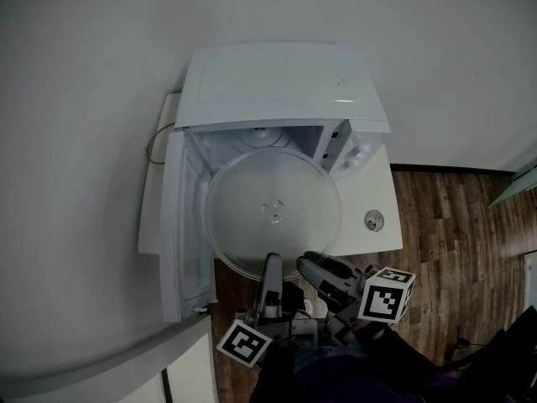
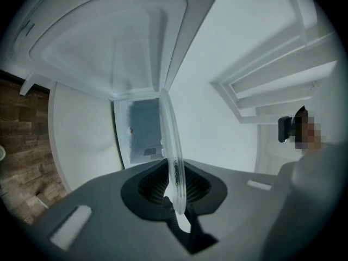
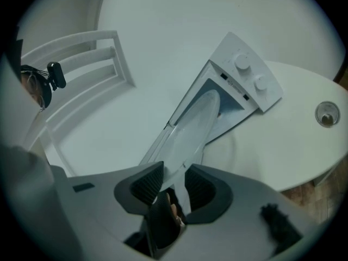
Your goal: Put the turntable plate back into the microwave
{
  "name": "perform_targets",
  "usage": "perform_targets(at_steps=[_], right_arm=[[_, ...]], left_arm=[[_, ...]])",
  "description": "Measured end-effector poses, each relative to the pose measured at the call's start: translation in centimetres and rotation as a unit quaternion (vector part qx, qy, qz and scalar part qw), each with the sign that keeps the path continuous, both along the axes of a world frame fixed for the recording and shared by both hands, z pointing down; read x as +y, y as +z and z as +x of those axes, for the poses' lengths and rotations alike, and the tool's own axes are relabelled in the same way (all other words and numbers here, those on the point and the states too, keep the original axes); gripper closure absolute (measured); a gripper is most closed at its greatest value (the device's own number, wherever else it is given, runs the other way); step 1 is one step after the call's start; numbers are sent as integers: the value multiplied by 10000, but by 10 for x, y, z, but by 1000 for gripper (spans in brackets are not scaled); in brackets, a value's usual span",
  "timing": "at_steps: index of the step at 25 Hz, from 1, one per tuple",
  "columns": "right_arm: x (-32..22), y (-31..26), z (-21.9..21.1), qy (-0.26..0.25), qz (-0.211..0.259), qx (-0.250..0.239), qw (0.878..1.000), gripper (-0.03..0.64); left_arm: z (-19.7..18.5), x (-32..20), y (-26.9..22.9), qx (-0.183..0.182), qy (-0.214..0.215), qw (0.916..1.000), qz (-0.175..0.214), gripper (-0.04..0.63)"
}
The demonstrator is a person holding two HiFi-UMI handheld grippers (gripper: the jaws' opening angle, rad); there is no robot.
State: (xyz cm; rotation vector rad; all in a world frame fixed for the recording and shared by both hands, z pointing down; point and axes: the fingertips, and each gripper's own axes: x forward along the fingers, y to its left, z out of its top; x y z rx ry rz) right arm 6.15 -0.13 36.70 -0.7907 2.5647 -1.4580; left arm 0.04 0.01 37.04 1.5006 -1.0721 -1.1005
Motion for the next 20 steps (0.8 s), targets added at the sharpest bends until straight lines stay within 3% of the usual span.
perform_targets(at_steps=[7, 11, 16, 20], right_arm=[[-12, 23, -4, 15, -33, 151, 9999, 482], [-22, 33, -7, -85, 106, 414, 9990, 468], [-30, 40, -7, -172, 255, 684, 9972, 462], [-42, 49, -2, -264, 441, 1104, 9926, 463]], left_arm=[[-4, -14, 25, 377, -70, 9992, -108, 548], [-7, -27, 33, 439, -90, 9990, -2, 548], [-11, -40, 47, 782, -164, 9968, -78, 545], [-19, -62, 59, 786, -281, 9965, -47, 543]])
